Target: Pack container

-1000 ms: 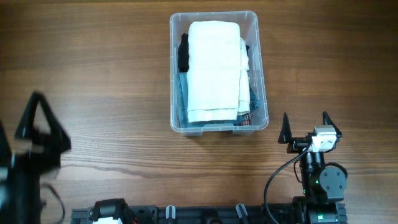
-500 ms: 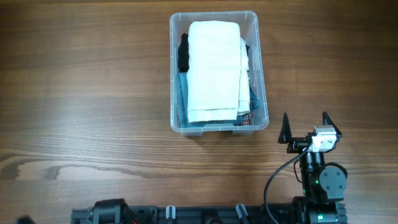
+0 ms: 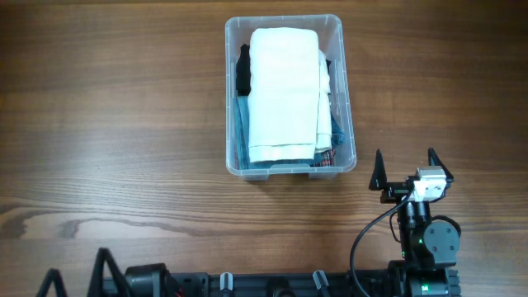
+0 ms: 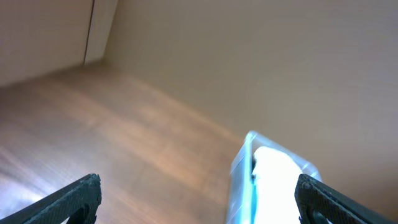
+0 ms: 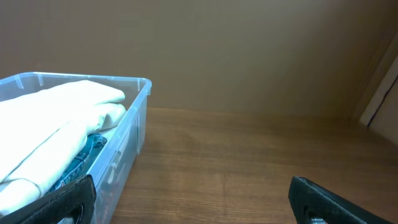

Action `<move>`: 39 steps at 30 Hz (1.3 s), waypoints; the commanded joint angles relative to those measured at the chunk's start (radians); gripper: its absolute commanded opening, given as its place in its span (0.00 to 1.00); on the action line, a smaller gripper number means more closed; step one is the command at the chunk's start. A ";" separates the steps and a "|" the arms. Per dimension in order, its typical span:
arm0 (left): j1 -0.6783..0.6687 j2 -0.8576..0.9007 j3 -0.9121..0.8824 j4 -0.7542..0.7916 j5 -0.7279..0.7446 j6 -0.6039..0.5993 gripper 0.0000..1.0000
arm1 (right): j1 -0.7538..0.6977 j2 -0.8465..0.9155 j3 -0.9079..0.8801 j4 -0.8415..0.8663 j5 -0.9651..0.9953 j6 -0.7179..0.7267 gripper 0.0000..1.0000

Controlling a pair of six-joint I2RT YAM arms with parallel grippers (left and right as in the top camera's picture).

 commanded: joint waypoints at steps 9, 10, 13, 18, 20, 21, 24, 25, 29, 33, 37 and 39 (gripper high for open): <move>-0.003 -0.098 -0.367 0.226 0.049 -0.012 1.00 | -0.006 -0.011 -0.002 0.002 0.017 0.015 1.00; -0.003 -0.098 -0.407 0.290 0.063 -0.012 1.00 | -0.006 -0.011 -0.002 0.002 0.017 0.015 1.00; -0.003 -0.099 -0.551 0.518 0.143 -0.008 1.00 | -0.006 -0.011 -0.002 0.002 0.017 0.016 1.00; -0.003 -0.099 -0.818 0.897 0.314 0.018 1.00 | -0.006 -0.011 -0.002 0.002 0.017 0.015 1.00; -0.003 -0.099 -0.911 1.025 0.348 0.018 1.00 | -0.006 -0.011 -0.002 0.002 0.017 0.015 1.00; -0.003 -0.099 -0.951 1.077 0.357 0.018 1.00 | -0.006 -0.011 -0.002 0.002 0.017 0.015 1.00; -0.003 -0.100 -1.041 1.166 0.358 0.030 1.00 | -0.006 -0.011 -0.002 0.002 0.017 0.015 1.00; -0.005 -0.100 -1.061 1.180 0.360 0.052 1.00 | -0.006 -0.011 -0.002 0.002 0.017 0.015 1.00; -0.035 -0.100 -1.111 1.200 0.360 0.200 1.00 | -0.006 -0.011 -0.002 0.002 0.017 0.015 1.00; -0.049 -0.100 -1.145 1.200 0.339 0.286 1.00 | -0.006 -0.011 -0.002 0.002 0.017 0.016 1.00; -0.049 -0.100 -1.179 1.198 0.315 0.308 1.00 | -0.006 -0.011 -0.002 0.002 0.017 0.015 1.00; -0.049 -0.100 -1.191 1.191 0.315 0.346 1.00 | -0.006 -0.011 -0.002 0.002 0.017 0.015 1.00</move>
